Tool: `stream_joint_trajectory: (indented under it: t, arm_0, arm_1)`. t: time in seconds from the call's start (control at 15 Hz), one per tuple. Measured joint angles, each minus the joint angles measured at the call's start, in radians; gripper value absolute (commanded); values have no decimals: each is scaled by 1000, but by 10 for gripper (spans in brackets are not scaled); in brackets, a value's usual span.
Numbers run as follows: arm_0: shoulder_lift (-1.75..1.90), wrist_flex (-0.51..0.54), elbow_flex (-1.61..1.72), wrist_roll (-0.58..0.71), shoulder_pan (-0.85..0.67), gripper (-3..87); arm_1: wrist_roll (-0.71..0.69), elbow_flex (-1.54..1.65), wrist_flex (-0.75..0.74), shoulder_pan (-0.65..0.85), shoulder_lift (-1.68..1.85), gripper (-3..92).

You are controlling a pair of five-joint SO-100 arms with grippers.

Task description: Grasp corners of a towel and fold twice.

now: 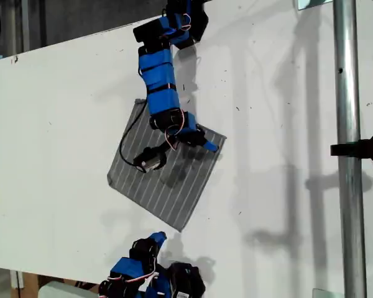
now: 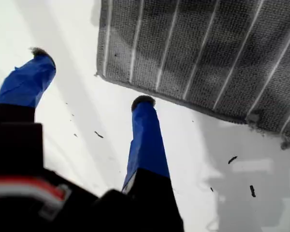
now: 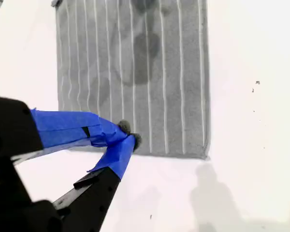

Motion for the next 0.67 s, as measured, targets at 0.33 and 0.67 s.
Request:
stream_joint_trajectory:
  t: [0.33, 0.67]
  arm_0:
    - [0, 0, 18, -8, -6, -29]
    - [8, -6, 51, -28, -5, -29]
  arm_1:
    - [2, 0, -32, -2, -141, 318]
    - [2, 0, -86, -2, -181, 285]
